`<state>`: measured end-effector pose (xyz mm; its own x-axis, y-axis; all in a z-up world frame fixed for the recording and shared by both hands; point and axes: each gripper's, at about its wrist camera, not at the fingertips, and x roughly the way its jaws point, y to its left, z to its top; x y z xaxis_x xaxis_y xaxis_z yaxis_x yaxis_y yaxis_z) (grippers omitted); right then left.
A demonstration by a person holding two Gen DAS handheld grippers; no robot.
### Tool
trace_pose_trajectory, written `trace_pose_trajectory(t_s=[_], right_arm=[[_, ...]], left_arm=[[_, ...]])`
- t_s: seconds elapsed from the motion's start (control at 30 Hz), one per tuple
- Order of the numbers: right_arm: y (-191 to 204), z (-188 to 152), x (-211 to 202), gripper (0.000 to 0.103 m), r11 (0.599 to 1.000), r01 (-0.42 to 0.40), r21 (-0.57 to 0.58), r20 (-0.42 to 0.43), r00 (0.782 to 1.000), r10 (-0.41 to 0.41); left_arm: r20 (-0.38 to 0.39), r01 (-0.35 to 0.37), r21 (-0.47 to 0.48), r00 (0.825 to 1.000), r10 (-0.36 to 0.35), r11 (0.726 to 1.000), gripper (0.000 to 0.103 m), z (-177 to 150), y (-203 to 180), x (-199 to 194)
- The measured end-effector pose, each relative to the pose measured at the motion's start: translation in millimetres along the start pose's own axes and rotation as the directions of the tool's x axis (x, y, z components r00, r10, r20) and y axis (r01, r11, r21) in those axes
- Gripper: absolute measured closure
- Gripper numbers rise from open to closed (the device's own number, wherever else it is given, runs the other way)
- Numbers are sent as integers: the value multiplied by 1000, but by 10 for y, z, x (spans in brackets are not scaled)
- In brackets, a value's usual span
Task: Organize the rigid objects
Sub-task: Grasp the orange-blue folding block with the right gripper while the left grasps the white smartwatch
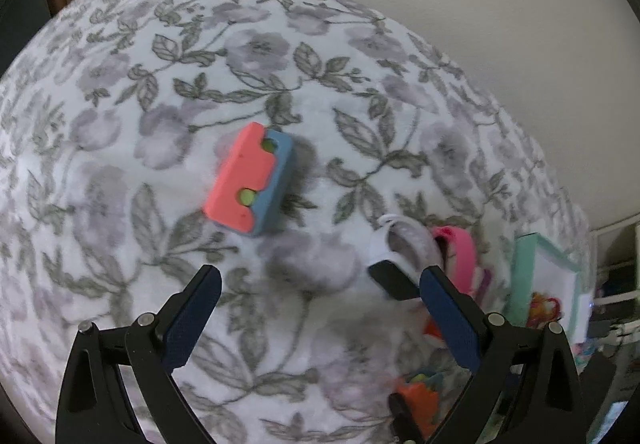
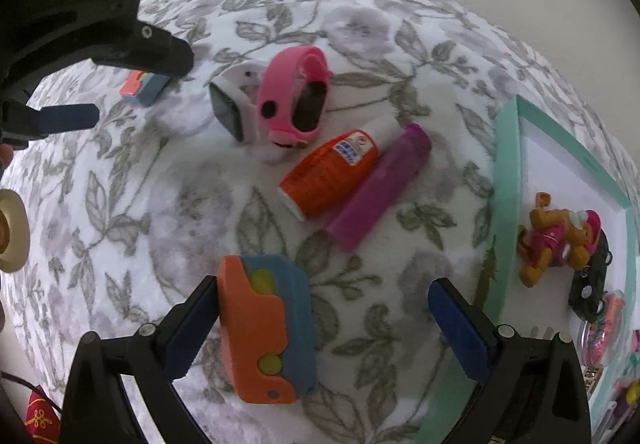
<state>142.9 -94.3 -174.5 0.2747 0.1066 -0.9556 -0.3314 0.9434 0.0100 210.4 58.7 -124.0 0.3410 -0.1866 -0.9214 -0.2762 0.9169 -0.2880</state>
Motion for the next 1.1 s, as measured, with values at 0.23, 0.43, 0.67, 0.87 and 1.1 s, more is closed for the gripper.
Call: trace_pose_trajectory(t_s=[0.23, 0.43, 0.67, 0.87, 1.1], right_arm=[[-116, 8, -24, 2, 1000, -4, 20, -8, 1000, 5], [-231, 30, -27, 3, 1000, -11, 12, -13, 1000, 11], [-133, -40, -35, 12, 1000, -12, -3, -6, 1000, 12], [24, -60, -82, 28, 999, -24, -39, -3, 1000, 24], [32, -62, -104, 49, 997, -35, -66, 5, 999, 36]], left_arm=[[10, 20, -38, 1000, -19, 999, 4, -15, -36, 105], [19, 33, -30, 999, -32, 999, 16, -37, -89, 200], [15, 51, 0, 999, -51, 999, 32, -68, -192, 304], [8, 85, 22, 996, -85, 996, 49, -80, -260, 314], [5, 85, 29, 996, -86, 996, 50, -98, -294, 361]])
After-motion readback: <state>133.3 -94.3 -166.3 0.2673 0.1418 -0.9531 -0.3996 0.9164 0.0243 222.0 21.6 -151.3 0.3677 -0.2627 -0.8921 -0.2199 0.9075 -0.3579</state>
